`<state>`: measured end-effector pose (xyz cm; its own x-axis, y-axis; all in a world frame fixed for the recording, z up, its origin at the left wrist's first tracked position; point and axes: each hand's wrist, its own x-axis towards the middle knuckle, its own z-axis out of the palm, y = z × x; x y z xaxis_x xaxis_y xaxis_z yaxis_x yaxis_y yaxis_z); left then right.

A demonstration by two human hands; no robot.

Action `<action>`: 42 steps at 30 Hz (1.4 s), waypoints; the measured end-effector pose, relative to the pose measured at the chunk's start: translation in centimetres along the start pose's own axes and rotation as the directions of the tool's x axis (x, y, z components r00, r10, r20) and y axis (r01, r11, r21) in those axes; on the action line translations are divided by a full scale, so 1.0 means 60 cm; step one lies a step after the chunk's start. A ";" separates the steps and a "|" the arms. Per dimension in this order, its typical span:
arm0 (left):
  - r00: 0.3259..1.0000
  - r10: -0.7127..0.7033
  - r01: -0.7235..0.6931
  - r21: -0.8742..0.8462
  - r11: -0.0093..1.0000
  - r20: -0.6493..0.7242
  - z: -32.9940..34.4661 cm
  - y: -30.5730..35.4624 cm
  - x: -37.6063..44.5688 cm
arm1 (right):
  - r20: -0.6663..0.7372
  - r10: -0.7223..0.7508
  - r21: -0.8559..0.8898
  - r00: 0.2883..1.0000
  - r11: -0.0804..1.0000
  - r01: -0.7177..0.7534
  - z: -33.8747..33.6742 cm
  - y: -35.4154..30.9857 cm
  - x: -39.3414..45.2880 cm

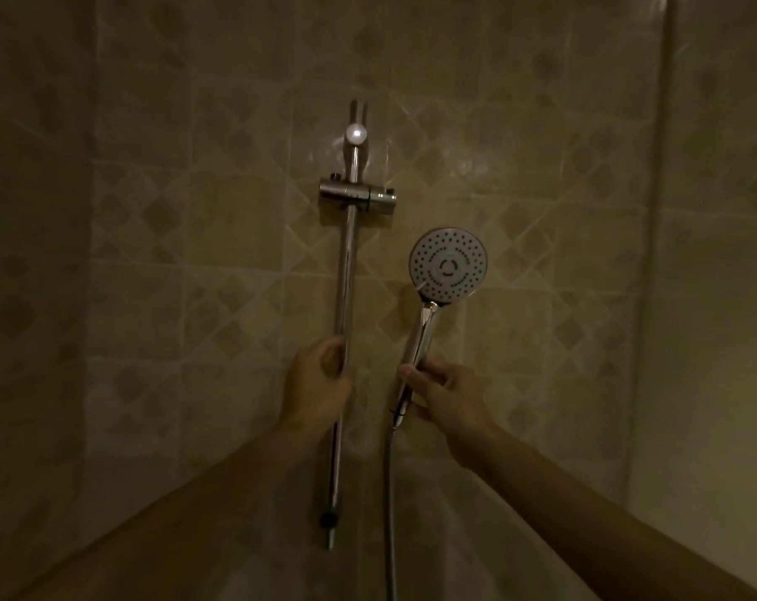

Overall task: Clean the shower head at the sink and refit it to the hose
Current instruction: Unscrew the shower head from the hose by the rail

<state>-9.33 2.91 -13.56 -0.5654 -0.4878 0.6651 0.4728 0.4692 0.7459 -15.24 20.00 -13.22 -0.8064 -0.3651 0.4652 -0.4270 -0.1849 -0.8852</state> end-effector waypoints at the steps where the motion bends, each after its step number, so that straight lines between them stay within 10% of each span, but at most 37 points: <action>1: 0.998 -0.028 0.028 -0.001 1.000 0.049 0.001 -0.023 -0.032 | 0.014 0.022 0.014 1.000 1.000 -0.022 0.003 0.012 -0.012; 19: 0.798 -0.491 0.553 -0.100 0.827 0.348 -0.048 -0.165 -0.348 | 0.035 0.186 0.031 0.982 0.982 -0.187 0.078 0.173 -0.221; 30: 0.741 -0.440 0.593 -0.188 0.783 0.507 -0.043 -0.171 -0.362 | 0.313 0.134 0.006 0.940 0.990 -0.143 0.031 0.177 -0.223; 37: 0.740 -0.435 0.585 -0.171 0.793 0.513 -0.021 -0.171 -0.360 | 0.112 -0.039 -0.340 0.993 0.937 0.075 0.030 0.155 -0.212; 42: 0.750 -0.402 0.573 -0.212 0.792 0.526 -0.015 -0.165 -0.350 | 0.392 0.076 0.027 0.917 0.995 -0.095 -0.006 0.152 -0.205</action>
<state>-1.54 7.84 -34.85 -0.9693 -0.1668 0.1809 0.1937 -0.0642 0.9790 -9.37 23.15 -27.00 -0.6112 -0.7067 0.3562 -0.3376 -0.1743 -0.9250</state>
